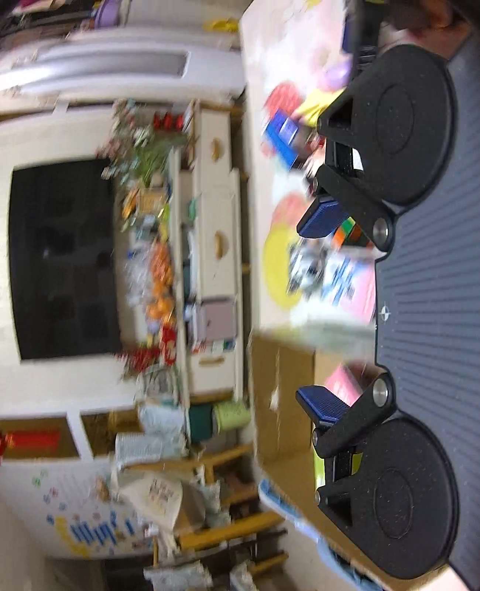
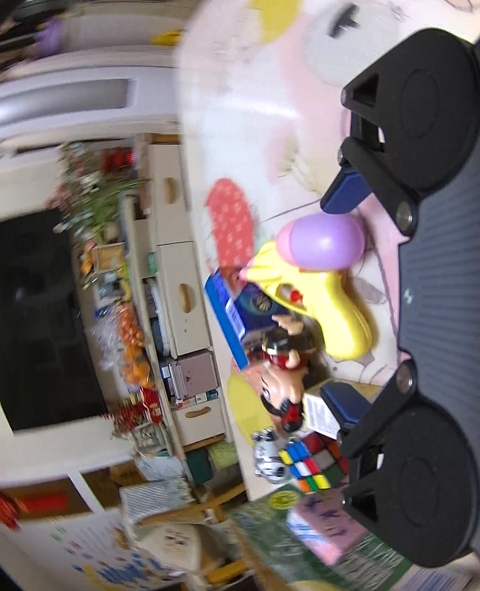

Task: Organize rigid objects
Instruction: 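Reach the left gripper to the white medicine box while right reaches the yellow toy gun, then grasp the white medicine box with the left gripper while right grasps the yellow toy gun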

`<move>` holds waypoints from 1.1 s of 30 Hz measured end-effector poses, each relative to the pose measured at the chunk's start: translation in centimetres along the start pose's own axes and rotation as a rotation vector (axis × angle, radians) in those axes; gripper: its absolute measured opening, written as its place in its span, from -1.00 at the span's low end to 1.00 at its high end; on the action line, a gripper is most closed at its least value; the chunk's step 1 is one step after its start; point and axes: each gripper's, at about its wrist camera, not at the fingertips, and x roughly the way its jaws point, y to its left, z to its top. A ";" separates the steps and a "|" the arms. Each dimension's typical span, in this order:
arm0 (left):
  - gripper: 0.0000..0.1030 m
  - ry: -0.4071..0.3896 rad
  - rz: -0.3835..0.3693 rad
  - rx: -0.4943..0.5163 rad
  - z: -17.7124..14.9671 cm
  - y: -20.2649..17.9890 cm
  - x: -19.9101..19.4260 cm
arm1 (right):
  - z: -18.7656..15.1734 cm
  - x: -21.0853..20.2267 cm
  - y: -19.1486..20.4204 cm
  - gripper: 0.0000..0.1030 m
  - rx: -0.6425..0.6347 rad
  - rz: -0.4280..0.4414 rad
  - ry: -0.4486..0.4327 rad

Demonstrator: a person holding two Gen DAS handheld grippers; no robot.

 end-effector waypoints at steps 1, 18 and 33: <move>1.00 0.013 -0.030 0.018 -0.3 -0.7 0.2 | 0.2 0.0 -0.9 0.89 0.052 0.021 0.011; 0.99 0.208 -0.243 0.085 -4.0 -8.2 5.1 | 1.4 1.4 -7.8 0.41 0.536 0.269 0.092; 0.12 0.268 -0.230 0.017 -5.4 -9.8 11.0 | 2.0 1.7 -9.3 0.33 0.726 0.502 0.055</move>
